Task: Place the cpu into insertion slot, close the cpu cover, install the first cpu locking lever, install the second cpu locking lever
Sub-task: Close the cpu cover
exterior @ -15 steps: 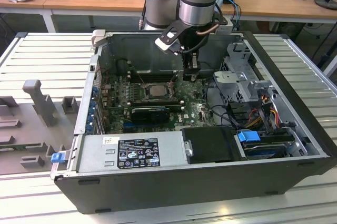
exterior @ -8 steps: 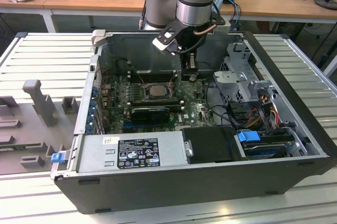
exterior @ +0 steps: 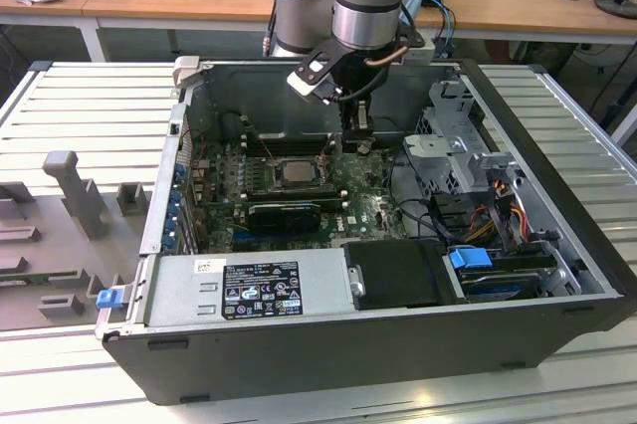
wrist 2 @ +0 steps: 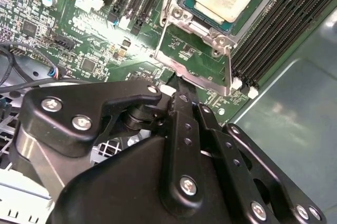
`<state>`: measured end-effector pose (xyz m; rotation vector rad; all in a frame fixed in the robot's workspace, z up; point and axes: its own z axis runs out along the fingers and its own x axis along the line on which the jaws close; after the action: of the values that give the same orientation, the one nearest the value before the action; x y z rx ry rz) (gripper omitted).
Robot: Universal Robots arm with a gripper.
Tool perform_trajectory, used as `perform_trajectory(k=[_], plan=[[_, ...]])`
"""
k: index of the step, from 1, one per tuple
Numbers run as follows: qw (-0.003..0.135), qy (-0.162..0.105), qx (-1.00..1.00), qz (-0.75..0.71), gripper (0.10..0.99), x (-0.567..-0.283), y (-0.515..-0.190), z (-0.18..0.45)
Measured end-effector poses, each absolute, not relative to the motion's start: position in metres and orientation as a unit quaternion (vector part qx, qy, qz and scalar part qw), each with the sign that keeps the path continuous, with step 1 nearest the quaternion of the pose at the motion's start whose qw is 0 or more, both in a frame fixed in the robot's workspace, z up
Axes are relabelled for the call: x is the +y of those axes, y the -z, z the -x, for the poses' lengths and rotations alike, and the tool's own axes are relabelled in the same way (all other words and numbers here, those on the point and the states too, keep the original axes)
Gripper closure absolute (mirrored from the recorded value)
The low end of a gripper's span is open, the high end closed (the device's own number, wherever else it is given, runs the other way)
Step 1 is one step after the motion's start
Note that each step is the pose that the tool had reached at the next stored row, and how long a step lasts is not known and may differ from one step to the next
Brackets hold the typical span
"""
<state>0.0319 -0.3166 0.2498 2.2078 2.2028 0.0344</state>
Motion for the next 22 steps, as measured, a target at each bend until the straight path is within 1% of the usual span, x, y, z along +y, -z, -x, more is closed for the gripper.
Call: perform_trajectory(k=[4,9,12,15,22], plan=[[0.011,-0.011,0.706,-0.708,0.980,-0.317,-0.250,-0.024],[0.011,-0.012,0.706,-0.708,0.980,-0.317,-0.248,0.005],[0.011,-0.012,0.709,-0.705,0.980,-0.317,-0.235,0.017],[0.011,-0.011,0.713,-0.701,0.980,-0.317,-0.229,0.026],[0.010,-0.011,0.714,-0.699,0.980,-0.317,-0.227,0.037]])
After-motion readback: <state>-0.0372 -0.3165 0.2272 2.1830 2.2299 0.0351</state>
